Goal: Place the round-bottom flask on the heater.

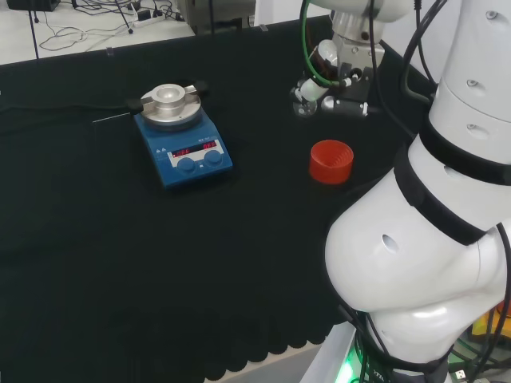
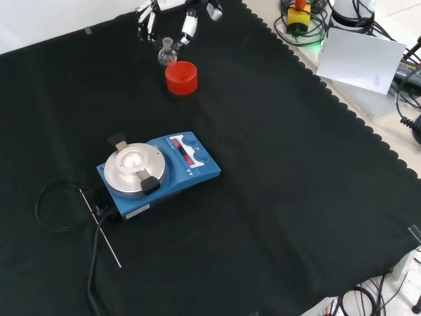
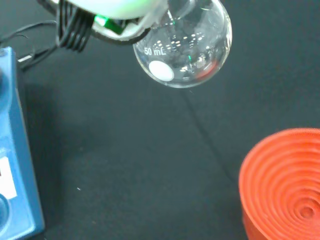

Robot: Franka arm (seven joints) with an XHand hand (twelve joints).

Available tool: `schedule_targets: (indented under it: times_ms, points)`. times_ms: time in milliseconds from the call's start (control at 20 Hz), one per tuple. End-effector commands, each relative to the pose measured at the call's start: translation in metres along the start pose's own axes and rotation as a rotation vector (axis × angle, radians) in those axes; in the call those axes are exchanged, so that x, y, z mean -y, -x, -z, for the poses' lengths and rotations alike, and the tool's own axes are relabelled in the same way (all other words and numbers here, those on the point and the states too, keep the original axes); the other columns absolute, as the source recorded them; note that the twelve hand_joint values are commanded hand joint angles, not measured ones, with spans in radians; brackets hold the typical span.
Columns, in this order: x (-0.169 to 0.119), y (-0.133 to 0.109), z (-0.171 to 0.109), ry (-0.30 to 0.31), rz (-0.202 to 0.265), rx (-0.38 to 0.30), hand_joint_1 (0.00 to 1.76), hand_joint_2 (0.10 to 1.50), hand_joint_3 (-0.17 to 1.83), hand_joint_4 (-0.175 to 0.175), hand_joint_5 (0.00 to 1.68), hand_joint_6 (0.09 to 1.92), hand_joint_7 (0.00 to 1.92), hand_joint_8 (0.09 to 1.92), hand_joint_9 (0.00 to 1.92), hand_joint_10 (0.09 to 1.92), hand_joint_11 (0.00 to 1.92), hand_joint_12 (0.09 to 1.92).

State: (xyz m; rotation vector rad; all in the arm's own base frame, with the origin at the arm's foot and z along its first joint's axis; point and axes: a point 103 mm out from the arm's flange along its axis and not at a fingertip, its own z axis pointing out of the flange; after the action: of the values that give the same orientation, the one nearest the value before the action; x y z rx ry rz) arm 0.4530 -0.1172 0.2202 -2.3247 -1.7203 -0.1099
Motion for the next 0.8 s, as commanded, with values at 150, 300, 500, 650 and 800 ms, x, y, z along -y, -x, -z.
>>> schedule_targets:
  times_ms: [150,300,500,650,800]
  points:
    - [-0.028,-0.035,0.027,-0.031,0.028,-0.002,1.07,0.69,0.75,0.175,1.10,1.02,0.51,0.72,0.77,0.59,0.25,1.38]
    - [-0.041,-0.049,0.031,-0.034,0.043,-0.002,1.07,0.69,0.75,0.175,1.10,1.01,0.51,0.72,0.77,0.59,0.25,1.38]
    - [-0.060,-0.070,0.037,-0.049,0.069,0.007,1.08,0.69,0.75,0.175,1.10,1.01,0.51,0.72,0.77,0.59,0.24,1.38]
    - [-0.073,-0.086,0.041,-0.055,0.091,0.013,1.08,0.69,0.75,0.175,1.10,1.01,0.51,0.72,0.77,0.59,0.24,1.38]
    - [-0.085,-0.102,0.043,-0.062,0.115,0.017,1.08,0.69,0.76,0.175,1.11,1.01,0.51,0.72,0.77,0.59,0.24,1.38]
